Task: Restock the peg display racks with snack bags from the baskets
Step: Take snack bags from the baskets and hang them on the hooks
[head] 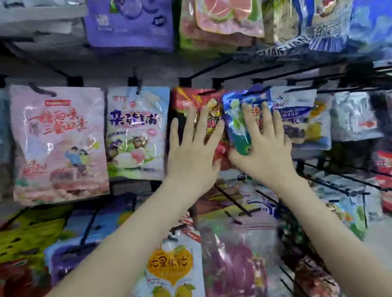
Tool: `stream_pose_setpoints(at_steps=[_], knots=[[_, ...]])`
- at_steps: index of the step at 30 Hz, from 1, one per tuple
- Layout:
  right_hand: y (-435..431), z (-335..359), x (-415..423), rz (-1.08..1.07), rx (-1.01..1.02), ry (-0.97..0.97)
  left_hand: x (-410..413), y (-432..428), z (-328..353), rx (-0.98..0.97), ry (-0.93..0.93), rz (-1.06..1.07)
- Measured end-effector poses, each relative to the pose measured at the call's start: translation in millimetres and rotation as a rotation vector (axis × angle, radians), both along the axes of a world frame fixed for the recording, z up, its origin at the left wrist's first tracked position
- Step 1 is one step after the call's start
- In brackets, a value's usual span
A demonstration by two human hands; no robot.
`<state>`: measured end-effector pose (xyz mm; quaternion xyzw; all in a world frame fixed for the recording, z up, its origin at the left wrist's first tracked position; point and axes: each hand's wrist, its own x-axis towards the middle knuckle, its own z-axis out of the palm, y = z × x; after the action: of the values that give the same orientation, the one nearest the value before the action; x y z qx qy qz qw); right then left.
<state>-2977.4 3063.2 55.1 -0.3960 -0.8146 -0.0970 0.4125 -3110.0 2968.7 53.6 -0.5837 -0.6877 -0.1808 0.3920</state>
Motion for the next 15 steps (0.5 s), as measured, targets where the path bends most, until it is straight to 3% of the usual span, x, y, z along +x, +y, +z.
stream_pose_setpoints(at_steps=[6,9,15], knots=[[20.2,-5.0,5.3,0.018,0.155,0.009,6.6,3.7,-2.4,0.015,-0.069,0.05],[21.3,-4.7,7.7,0.083,0.142,0.035,21.0,5.6,-2.4,0.158,-0.139,0.023],[28.8,-1.3,32.7,0.589,-0.025,0.201,70.4,19.2,5.3,0.33,-0.149,-0.156]])
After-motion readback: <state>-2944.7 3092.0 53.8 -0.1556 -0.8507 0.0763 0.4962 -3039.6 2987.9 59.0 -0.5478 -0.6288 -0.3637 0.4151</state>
